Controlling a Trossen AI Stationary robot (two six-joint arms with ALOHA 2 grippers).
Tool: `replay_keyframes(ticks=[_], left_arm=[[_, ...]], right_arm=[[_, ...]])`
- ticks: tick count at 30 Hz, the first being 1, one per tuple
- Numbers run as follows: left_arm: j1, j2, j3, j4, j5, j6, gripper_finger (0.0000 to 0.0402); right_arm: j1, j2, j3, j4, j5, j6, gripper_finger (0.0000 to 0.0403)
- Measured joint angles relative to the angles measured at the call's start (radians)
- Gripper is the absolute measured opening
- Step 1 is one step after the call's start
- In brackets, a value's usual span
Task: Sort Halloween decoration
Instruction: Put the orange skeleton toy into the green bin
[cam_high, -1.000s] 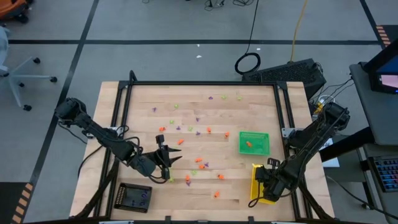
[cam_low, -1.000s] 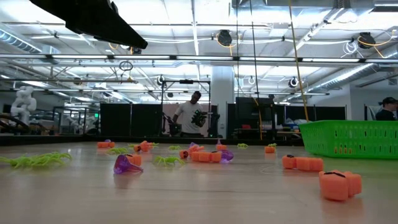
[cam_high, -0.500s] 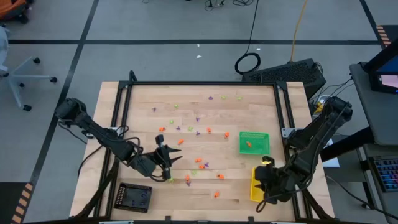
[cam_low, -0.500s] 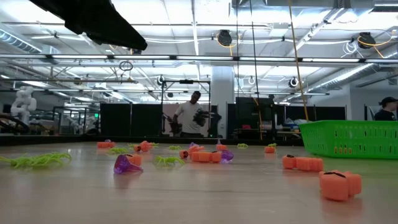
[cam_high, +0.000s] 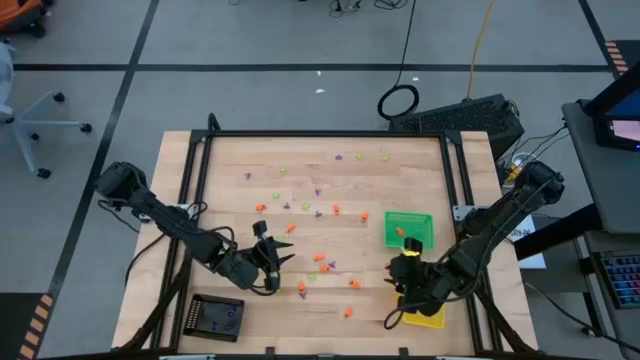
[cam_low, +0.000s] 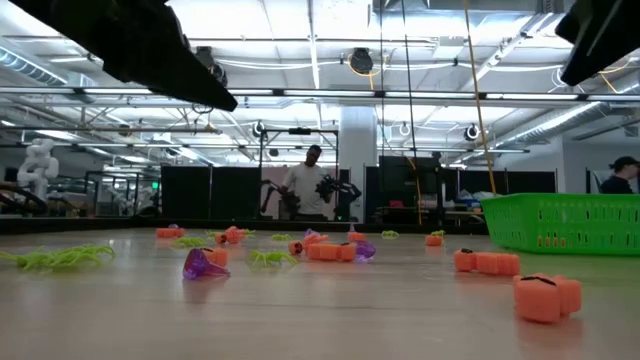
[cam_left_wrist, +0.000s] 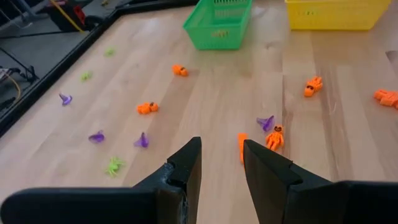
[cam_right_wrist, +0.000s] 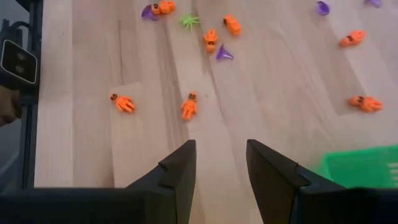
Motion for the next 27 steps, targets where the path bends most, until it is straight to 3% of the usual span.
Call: replay_keyframes(ticks=[16,27], left_arm=[[-0.001,0.016,0.000,0.059,0.023,-0.011,0.0116],[-0.001,0.016,0.000,0.072,0.029,-0.010,0.0116]], right_arm=[[-0.020,0.228,0.000,0.256,-0.036,-0.006,0.0132],[-0.075,0.365,0.000,0.367,-0.022,-0.021,0.0201]])
